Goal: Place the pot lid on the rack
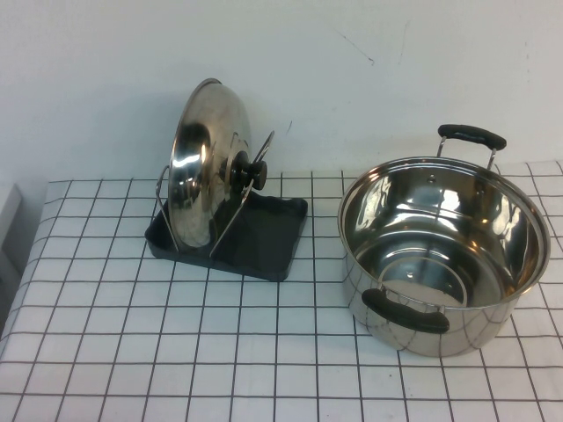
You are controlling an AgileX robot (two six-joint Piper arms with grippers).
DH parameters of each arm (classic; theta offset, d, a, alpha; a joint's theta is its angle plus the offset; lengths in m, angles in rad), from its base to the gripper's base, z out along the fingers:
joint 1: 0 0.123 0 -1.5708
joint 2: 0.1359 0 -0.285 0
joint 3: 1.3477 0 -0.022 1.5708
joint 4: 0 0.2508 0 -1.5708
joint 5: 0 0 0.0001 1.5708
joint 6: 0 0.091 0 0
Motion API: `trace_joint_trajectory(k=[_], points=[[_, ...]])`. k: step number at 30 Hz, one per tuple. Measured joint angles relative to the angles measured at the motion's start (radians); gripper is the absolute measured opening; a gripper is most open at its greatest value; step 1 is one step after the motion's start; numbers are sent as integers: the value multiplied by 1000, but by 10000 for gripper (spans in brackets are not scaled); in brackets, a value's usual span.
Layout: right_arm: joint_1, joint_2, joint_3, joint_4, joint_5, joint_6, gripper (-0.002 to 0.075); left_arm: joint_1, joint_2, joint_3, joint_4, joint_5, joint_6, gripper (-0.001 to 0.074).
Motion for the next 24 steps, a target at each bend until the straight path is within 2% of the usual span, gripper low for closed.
trace_joint_trajectory(k=[6, 9, 14, 19, 24], points=[[-84, -35, 74, 100, -46, -59, -3, 0, 0, 0, 0, 0, 0, -1], [-86, -68, 130, 169, -54, -120, -3, 0, 0, 0, 0, 0, 0, -1], [-88, -89, 139, 192, 27, -150, -3, 0, 0, 0, 0, 0, 0, -1], [-90, -89, 139, 197, 141, -107, -3, 0, 0, 0, 0, 0, 0, -1], [-90, -89, 139, 199, 155, -82, -3, 0, 0, 0, 0, 0, 0, -1]])
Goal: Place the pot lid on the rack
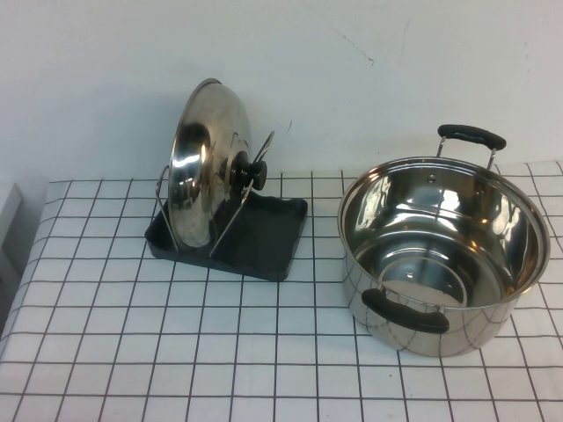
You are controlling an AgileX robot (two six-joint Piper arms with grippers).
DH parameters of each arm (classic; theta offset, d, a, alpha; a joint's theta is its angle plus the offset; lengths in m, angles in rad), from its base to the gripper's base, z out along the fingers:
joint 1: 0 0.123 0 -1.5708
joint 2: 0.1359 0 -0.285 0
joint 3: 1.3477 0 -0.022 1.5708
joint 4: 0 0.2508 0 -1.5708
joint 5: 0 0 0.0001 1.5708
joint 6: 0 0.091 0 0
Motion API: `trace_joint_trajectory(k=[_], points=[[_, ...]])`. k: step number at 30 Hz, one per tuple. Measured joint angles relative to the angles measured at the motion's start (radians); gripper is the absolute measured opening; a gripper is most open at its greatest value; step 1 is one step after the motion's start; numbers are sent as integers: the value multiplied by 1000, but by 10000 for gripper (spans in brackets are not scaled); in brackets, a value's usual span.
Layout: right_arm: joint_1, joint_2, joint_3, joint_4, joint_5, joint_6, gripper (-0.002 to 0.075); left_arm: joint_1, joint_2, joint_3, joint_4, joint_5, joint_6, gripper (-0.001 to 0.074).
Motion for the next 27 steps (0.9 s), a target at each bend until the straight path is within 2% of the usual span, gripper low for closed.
trace_joint_trajectory(k=[7, 8, 27], points=[[0, 0, 0, 0, 0, 11, -3, 0, 0, 0, 0, 0, 0, -1], [59, 0, 0, 4, 0, 80, -3, 0, 0, 0, 0, 0, 0, -1], [58, 0, 0, 46, 2, 125, -3, 0, 0, 0, 0, 0, 0, -1]])
